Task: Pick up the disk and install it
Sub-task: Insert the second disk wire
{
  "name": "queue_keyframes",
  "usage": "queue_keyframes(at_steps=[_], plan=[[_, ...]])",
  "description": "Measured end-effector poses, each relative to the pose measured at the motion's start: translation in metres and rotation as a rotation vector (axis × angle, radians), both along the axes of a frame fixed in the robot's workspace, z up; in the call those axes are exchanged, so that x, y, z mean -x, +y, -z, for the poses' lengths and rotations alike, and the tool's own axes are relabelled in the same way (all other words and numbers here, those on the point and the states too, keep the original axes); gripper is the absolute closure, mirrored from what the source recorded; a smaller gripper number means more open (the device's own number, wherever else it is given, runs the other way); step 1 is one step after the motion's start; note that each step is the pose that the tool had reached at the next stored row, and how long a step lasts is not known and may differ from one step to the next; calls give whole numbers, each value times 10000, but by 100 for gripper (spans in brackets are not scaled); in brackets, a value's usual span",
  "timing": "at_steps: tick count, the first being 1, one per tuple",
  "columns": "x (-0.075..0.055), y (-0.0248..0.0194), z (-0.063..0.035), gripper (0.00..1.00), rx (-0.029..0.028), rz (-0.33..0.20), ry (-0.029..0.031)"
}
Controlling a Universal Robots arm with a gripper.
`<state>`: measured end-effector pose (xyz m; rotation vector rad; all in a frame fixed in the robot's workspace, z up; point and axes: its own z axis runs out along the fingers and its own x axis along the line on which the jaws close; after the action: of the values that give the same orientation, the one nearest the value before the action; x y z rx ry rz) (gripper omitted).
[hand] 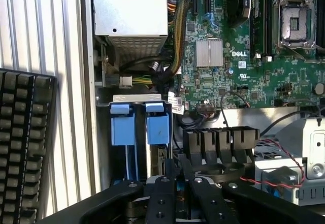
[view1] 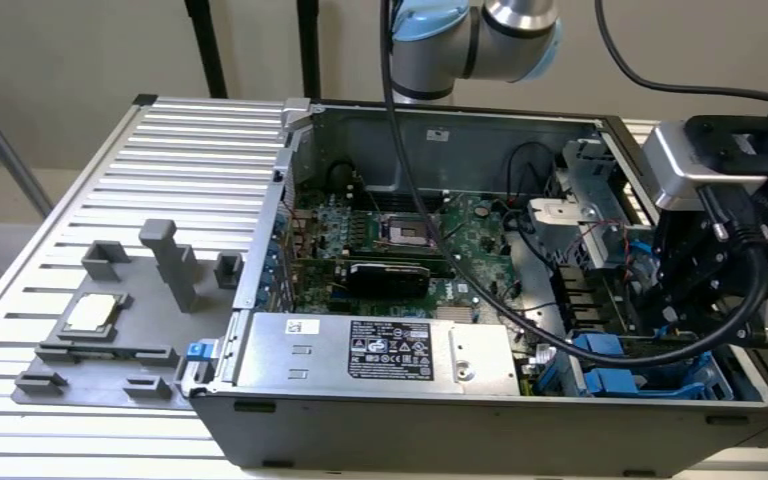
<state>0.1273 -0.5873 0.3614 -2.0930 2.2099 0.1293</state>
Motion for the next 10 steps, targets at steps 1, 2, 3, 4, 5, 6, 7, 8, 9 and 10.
queue_keyframes(at_steps=[1,2,3,4,5,6,7,8,9,10], plan=[[1,-10,17,84,-21,0,-13],[1,-20,33,84,-36,0,-21],[2,-30,50,84,-52,0,-27],[3,-37,68,84,-67,0,-34],[4,-42,84,84,-80,0,-42],[4,-44,100,84,-94,0,-52],[4,-47,115,84,-113,1,-60],[4,-48,126,84,-129,0,-64],[4,-50,131,84,-138,0,-64],[4,-52,133,84,-142,0,-65]])
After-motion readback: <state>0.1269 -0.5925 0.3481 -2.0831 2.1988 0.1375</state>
